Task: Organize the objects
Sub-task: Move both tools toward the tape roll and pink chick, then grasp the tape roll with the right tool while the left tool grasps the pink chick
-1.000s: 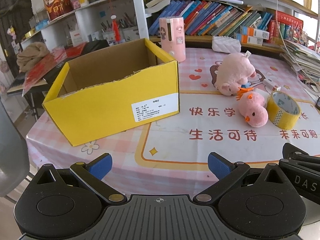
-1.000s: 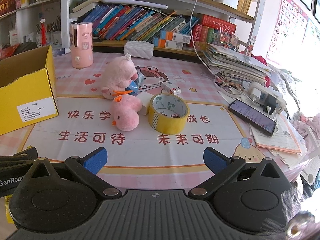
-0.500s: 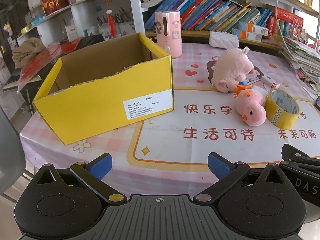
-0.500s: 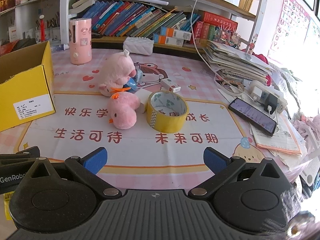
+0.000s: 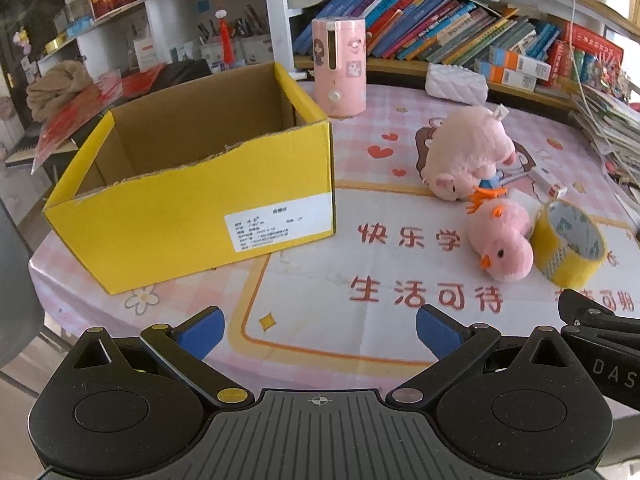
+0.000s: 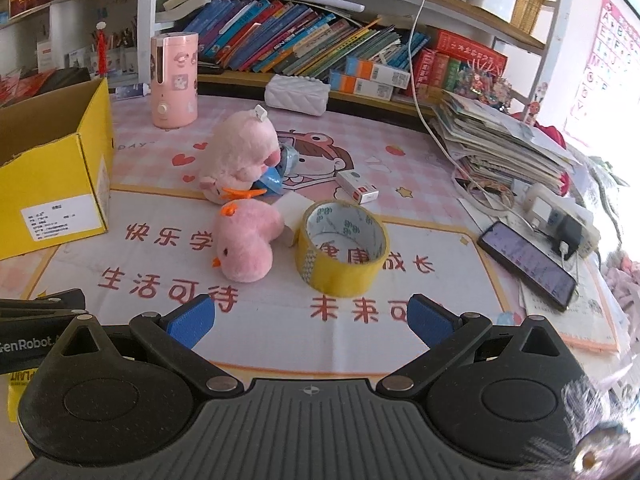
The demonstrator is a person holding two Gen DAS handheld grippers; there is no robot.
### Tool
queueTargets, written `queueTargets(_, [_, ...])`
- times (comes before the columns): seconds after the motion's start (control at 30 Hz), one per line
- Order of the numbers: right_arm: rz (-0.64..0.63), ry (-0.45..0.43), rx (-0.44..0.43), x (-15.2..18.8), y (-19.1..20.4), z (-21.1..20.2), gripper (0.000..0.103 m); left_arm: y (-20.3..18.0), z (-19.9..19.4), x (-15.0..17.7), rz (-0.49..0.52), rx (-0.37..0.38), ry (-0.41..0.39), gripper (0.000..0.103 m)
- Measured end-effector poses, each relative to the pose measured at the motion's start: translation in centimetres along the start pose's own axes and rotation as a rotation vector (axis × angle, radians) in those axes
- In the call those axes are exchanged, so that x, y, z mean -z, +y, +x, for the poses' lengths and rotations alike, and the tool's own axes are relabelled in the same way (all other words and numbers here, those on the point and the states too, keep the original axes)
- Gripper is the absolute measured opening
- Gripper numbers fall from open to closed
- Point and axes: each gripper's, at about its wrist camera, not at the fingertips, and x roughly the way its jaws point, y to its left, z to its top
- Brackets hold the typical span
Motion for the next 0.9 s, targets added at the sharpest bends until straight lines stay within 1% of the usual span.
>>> queueTargets(0.2, [-0.019,-0.005,-0.03,-1.3,-1.9,1.9,0.103,-1.2,0.6,-0.8,-0.039,0.02,-0.006,0.103])
queueTargets(0.4, [-0.041,0.016,-0.064,-2.3,-3.6,4.5,0.103,-3.0,1.6,-1.5,-0.061,0.031,0.018,0.103])
queueTargets(0.53, [-0.065,0.026,-0.096,-2.9,-4.2,6.3,0.103,-3.7,1.8,-1.6,-0.078,0.012,0.022,0.103])
queueTargets(0.73, [-0.091,0.063,-0.143,-3.6,-4.4,9.3,0.103,-4.1,1.7,-1.6,-0.095,0.007,0.014,0.103])
queueTargets(0.9, [-0.102,0.097,-0.149,-4.0,-4.7,11.8,0.102,-4.7,1.6,-1.9,-0.108,0.012,0.005,0.103])
